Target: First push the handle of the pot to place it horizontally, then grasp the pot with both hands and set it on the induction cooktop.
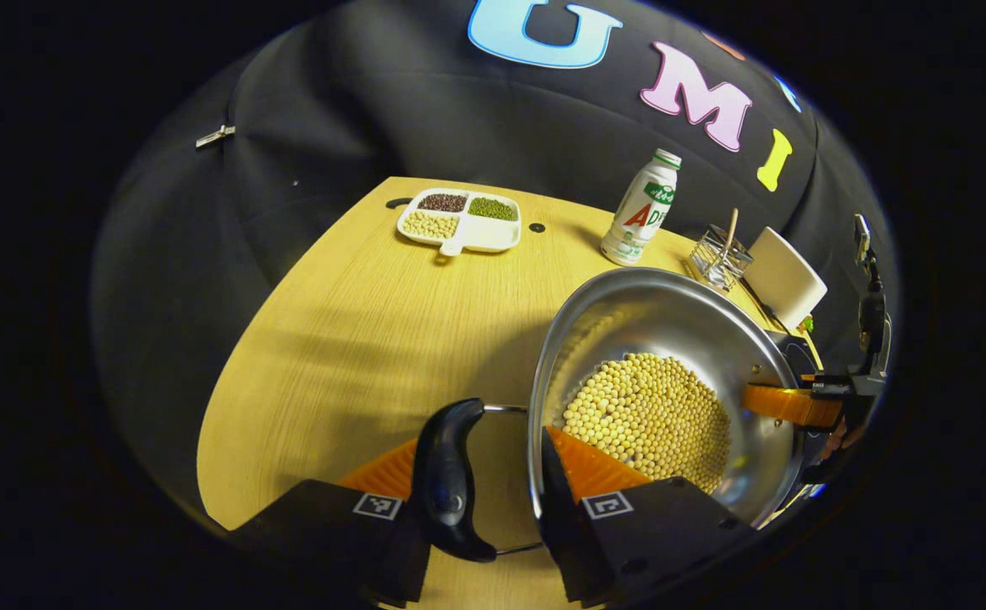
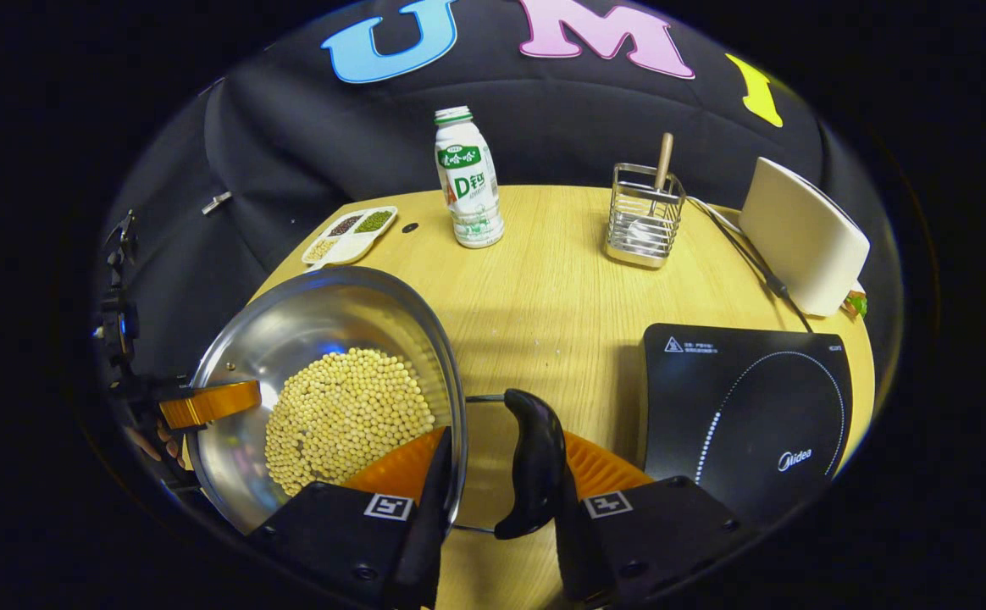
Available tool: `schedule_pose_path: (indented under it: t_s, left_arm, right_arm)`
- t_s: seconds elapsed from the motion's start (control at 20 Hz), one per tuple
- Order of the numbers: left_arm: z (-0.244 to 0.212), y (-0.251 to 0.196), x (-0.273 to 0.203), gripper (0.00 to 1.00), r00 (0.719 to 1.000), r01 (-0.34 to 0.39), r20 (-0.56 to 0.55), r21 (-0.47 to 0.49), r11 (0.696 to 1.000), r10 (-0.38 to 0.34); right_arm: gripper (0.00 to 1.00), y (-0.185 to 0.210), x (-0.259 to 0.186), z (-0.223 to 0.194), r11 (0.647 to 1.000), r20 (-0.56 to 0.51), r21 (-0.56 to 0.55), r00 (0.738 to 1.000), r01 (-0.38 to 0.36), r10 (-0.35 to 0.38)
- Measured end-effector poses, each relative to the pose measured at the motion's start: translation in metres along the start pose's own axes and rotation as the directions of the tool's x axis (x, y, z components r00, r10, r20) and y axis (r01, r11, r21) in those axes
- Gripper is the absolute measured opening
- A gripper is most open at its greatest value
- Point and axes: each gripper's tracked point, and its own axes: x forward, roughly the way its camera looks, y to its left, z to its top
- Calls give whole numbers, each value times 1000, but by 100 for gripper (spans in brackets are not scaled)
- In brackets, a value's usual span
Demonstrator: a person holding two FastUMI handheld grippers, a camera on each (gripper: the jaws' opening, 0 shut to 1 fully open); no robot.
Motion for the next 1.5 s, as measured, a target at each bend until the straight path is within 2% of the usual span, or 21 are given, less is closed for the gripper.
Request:
schedule_pose_path:
  t_s: [0.45, 0.5, 0.55, 0.7, 1.0, 1.5]
  left_arm:
    - [23, -58, -61, 63, 1000, 14, 25, 41, 999, -15]
    - [24, -67, -65, 62, 1000, 18, 25, 41, 999, -19]
    - [24, -76, -69, 62, 999, 23, 27, 41, 999, -24]
    - [25, -108, -76, 63, 999, 38, 27, 38, 999, -39]
    - [30, -175, -74, 62, 997, 68, 39, 55, 996, -70]
    - [29, -288, -36, 62, 990, 135, 18, 89, 987, -137]
  right_arm:
    - [58, -31, -79, 21, 999, 41, 34, 999, 0, -1]
    - [53, -37, -86, 22, 999, 46, 36, 999, 2, -3]
    - [58, -45, -94, 24, 999, 49, 37, 999, 4, -5]
    - [58, -71, -115, 28, 999, 63, 41, 998, 8, -11]
    - [58, -132, -143, 36, 998, 84, 62, 996, 32, -38]
    - [57, -243, -164, 35, 989, 86, 116, 991, 91, -101]
